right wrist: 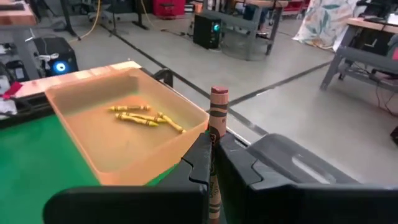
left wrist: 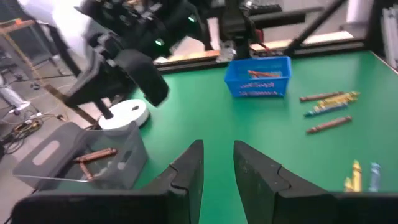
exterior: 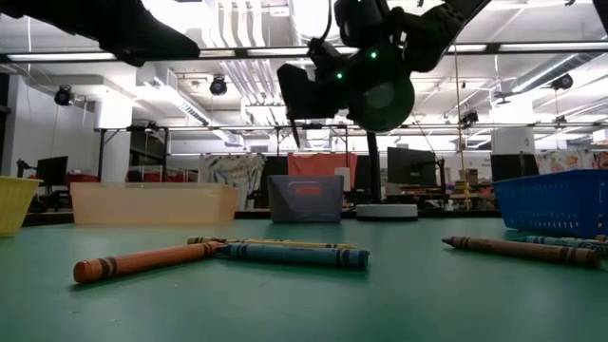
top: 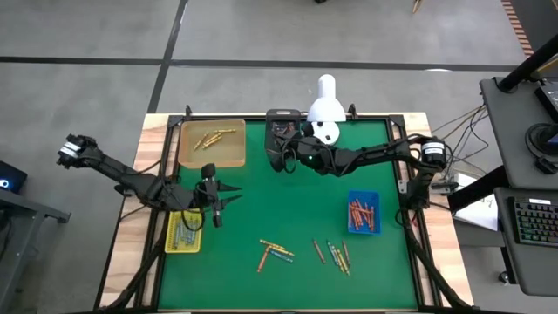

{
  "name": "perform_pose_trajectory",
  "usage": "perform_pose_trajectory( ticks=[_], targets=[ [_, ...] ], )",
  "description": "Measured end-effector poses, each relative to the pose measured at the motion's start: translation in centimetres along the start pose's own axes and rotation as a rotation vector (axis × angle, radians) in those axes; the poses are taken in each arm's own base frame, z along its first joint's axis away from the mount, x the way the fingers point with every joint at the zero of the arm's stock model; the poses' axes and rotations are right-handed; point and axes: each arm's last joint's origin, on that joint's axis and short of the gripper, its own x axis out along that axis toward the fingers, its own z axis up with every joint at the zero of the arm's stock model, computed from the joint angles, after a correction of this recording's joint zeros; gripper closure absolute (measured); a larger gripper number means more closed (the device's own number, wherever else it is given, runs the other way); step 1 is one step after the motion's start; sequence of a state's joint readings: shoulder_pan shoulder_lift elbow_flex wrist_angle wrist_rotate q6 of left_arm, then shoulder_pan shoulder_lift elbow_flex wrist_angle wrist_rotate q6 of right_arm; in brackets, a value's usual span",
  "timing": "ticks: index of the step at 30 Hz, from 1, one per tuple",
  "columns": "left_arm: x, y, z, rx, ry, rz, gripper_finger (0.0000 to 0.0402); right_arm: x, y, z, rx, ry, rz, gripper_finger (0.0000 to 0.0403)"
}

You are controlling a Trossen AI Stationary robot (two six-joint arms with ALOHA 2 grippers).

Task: Sort crayons
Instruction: Put the brown crayon into the black bin, then put the green crayon into the orange bin

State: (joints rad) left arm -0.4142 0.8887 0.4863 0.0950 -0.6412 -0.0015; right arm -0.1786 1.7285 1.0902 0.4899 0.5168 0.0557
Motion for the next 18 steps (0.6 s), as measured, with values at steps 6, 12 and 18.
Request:
perform_pose_trajectory(
  ticks=[6,12,18],
  targets=[
    [0.2,0.4,0.2,-0.021,-0.017,0.025,0.0331,0.2,-0.1,-0.3,0.013,0.005,-0.004,0.0391],
    [0.2,0.5,0.7,-0.033,-0.03,0.025,0.0331,0.4,-0.2,-0.4,0.014,0.009,-0.01,0.0354],
    [0.3,0.4,1.0,-0.055,-0.038,0.025,0.0331,0.9,-0.5,-1.1,0.038,0.034,-0.025,0.031]
  ],
)
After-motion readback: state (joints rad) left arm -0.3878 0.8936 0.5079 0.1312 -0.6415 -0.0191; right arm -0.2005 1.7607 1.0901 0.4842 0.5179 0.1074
